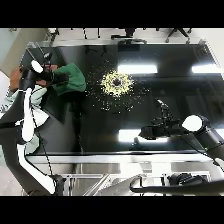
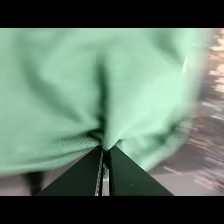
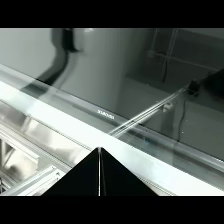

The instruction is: Fold the shirts.

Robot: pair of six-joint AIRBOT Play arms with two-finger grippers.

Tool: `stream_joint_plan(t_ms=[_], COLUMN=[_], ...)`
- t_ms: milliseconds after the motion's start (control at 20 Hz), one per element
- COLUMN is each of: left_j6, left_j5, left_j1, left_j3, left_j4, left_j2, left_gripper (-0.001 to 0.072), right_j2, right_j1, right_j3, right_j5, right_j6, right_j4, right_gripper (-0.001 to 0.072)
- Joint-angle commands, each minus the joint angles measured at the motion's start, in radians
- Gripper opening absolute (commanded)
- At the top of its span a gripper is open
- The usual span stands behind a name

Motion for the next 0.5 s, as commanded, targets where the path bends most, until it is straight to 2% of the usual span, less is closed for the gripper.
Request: stream_joint_plan(t_ms=[0,100,350,400,450], left_j6=[0.075,0.077,0.069,0.059,0.038], left_j5=[-0.14,-0.179,-0.119,-0.087,-0.053], left_j1=[-0.086,-0.177,-0.428,-0.467,-0.506], left_j3=[0.016,-0.005,-0.296,-0.347,-0.388], left_j4=[-0.193,-0.213,-0.208,-0.208,-0.21], left_j2=[0.144,0.222,0.357,0.363,0.362], left_gripper=[0.0009,0.0009,0.001,0.0011,0.0011], right_j2=[0.002,0.002,-0.002,-0.006,-0.011], right_j1=[-0.002,-0.009,-0.101,-0.121,-0.137], right_j3=[0.04,0.087,0.132,0.132,0.132], right_j5=[-0.006,-0.005,-0.005,-0.005,-0.006], right_j6=[0.0,-0.005,-0.005,-0.008,-0.008], right_j4=[-0.006,-0.027,-0.08,-0.08,-0.08], right_gripper=[0.0018,0.0018,0.0029,0.0106,0.031])
